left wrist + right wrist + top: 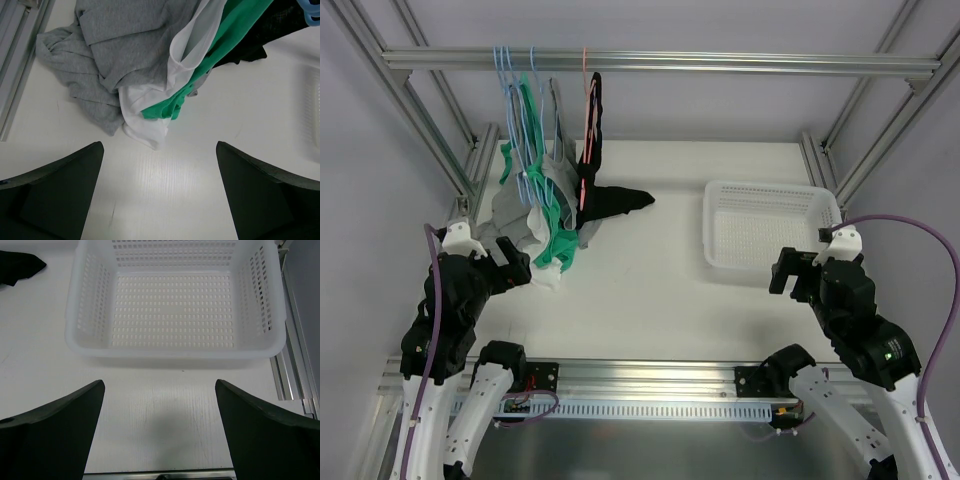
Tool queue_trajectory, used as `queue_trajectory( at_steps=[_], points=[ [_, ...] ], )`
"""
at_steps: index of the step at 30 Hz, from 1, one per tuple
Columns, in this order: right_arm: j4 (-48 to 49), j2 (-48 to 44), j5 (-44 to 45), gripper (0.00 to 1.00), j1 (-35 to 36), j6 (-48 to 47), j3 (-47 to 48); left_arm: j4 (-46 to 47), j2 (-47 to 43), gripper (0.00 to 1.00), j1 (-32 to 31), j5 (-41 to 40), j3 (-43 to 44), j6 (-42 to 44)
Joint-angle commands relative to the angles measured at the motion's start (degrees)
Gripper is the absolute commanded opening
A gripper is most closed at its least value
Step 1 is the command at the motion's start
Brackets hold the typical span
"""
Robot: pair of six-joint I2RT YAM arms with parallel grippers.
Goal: Remove the tank top from the hanger
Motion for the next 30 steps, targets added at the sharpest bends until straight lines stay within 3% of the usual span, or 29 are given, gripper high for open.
queue_trajectory(
  at_steps=[1,10,14,22,25,30],
  points=[
    [2.0,0.0,1.6,0.99,0.2,0.8,-0.4,2.0,-0.3,0.99,-0.6,-1.2,-0.3,-0.8],
    [2.8,-2.2,2.1,1.00,0.2,2.7,-1.5,1.9,-0.1,0.99,-0.6,-2.7,0.1,-1.0],
    [4.2,-3.5,-1.7,0.99,0.3,3.6,-1.7,1.9,1.5,0.99,-0.6,-0.2,2.3,-0.5],
    [7.9,-9.9,-2.0,0.99,0.3,5.1,-4.0,1.9,9.0,0.99,-0.6,7.3,18.0,1.1],
    [8.3,-11.8,3.2,1.00,0.3,6.5,-5.8,1.9,15.7,0.99,-0.6,14.4,26.3,1.2],
    [8.3,-11.6,-2.0,0.99,0.2,5.1,-5.8,1.9,30.1,0.99,-1.2,23.1,41.6,1.3]
  ],
)
